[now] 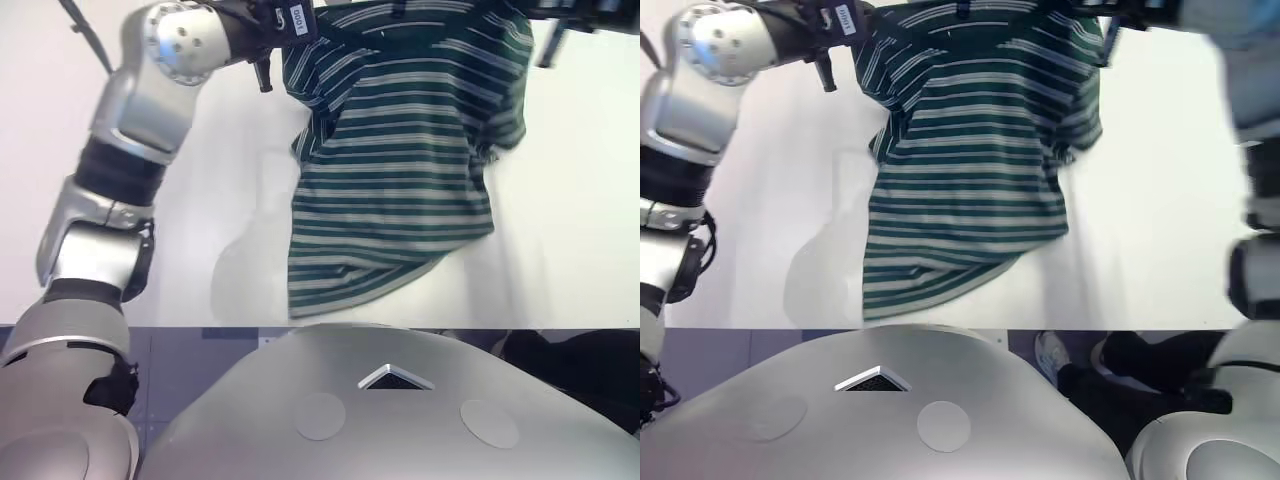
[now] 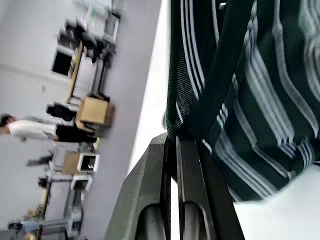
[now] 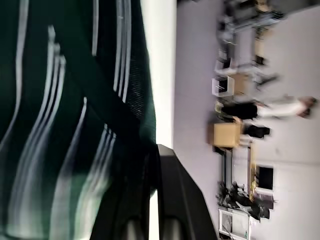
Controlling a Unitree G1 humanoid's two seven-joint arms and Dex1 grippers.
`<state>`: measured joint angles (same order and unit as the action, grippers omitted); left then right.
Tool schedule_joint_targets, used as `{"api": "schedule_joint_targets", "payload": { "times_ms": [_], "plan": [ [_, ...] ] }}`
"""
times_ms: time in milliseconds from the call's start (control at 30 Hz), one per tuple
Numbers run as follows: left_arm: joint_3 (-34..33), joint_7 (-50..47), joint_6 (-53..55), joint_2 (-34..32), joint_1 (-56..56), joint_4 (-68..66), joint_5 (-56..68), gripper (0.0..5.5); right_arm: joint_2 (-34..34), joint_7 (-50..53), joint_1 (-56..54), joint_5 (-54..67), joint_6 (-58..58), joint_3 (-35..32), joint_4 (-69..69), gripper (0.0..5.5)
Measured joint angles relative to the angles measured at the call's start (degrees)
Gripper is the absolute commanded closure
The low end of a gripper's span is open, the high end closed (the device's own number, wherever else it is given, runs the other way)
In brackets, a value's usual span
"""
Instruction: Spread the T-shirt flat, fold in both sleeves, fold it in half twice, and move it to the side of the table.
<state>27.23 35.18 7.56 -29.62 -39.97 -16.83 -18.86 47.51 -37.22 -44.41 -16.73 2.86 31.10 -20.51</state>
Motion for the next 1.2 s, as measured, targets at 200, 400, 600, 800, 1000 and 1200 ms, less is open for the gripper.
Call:
{"api": "schedule_joint_targets", "payload": {
  "times_ms": [200,400,600,800,1000,1200],
  "plan": [
    [0.97,-27.44,-12.48,18.0,-8.1,-39.06,-4.34,5.5,-23.51,31.72,-5.85,-20.83,-2.31,12.12,-39.65,5.5],
    [-1.88,-45.55,-24.41,20.75,-16.03,-52.2,-6.72,5.5,-28.44,48.77,-14.84,-21.24,-1.87,6.44,-53.32,5.5],
    [-1.74,-40.43,-20.68,21.44,-16.36,-57.49,-8.32,4.41,-29.36,49.38,-15.56,-21.23,-2.63,2.99,-55.87,4.3],
    [-7.0,-39.74,-19.55,18.33,-16.78,-56.76,-5.5,4.36,-28.77,52.13,-15.56,-21.13,-2.12,0.47,-55.97,4.24],
    [-7.37,-26.51,-22.57,18.2,-9.23,-53.52,-3.49,4.36,-31.51,50.07,-12.64,-11.66,2.41,-8.75,-51.0,4.24],
    [-4.77,-28.32,-20.24,21.05,-8.11,-52.57,-6.24,4.32,-36.1,40.23,-9.13,5.16,-5.52,-24.05,-50.08,3.84]
  ]
}}
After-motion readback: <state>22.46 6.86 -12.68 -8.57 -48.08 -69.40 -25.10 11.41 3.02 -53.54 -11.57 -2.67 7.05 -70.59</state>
